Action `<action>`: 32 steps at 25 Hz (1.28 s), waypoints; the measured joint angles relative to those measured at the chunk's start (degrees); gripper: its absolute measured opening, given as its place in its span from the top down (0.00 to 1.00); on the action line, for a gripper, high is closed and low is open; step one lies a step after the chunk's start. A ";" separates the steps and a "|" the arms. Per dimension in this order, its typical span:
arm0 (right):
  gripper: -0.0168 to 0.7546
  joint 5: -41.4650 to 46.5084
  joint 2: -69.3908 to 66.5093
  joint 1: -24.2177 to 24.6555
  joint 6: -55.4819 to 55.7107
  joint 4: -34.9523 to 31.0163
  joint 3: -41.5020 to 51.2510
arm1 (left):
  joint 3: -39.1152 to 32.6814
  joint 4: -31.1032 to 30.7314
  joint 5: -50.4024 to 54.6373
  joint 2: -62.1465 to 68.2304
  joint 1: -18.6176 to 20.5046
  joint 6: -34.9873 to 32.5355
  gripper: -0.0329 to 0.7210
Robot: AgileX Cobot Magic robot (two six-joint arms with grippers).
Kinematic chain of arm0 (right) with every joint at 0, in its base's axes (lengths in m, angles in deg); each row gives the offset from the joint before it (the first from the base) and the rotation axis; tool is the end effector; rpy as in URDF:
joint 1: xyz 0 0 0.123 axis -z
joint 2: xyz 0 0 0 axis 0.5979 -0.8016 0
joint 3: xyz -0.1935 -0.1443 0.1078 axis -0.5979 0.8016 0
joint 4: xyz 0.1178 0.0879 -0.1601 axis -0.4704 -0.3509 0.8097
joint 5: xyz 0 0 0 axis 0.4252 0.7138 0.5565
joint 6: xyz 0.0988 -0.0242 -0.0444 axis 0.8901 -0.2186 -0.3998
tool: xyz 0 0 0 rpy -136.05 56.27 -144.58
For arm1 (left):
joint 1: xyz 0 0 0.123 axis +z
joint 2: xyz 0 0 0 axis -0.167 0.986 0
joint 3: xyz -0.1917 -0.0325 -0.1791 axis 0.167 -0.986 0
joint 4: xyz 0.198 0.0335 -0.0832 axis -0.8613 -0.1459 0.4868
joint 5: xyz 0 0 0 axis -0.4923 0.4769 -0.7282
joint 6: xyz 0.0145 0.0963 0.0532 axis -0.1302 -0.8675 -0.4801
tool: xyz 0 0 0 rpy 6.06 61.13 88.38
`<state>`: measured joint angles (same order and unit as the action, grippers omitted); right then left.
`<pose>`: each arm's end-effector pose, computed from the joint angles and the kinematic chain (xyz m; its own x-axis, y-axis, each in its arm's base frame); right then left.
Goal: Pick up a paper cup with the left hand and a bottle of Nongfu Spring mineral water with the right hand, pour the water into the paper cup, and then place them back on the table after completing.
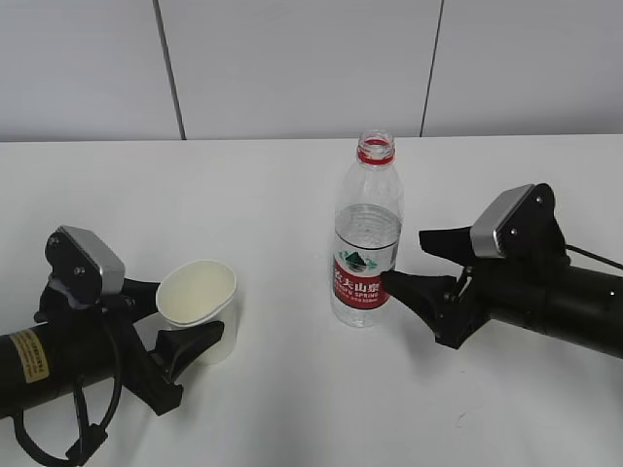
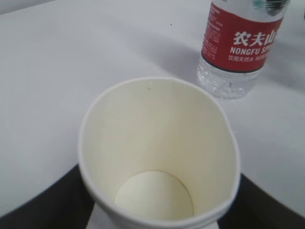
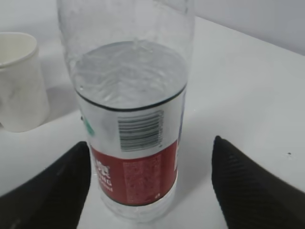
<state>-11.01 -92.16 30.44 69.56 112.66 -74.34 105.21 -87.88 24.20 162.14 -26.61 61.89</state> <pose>0.2849 0.0946 0.1311 -0.1500 -0.2558 -0.9550 -0.6911 0.7179 -0.0838 0.2324 -0.1261 0.0994 -0.2462 0.2628 -0.9329 0.7368 0.6761 -0.0040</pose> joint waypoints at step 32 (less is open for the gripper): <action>0.39 0.00 -9.33 -4.10 1.59 1.02 -11.78 | 0.17 0.02 0.00 0.00 0.00 0.00 0.36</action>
<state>-11.01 -101.48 26.34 71.15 113.68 -86.12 105.39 -87.86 24.20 162.14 -26.61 61.89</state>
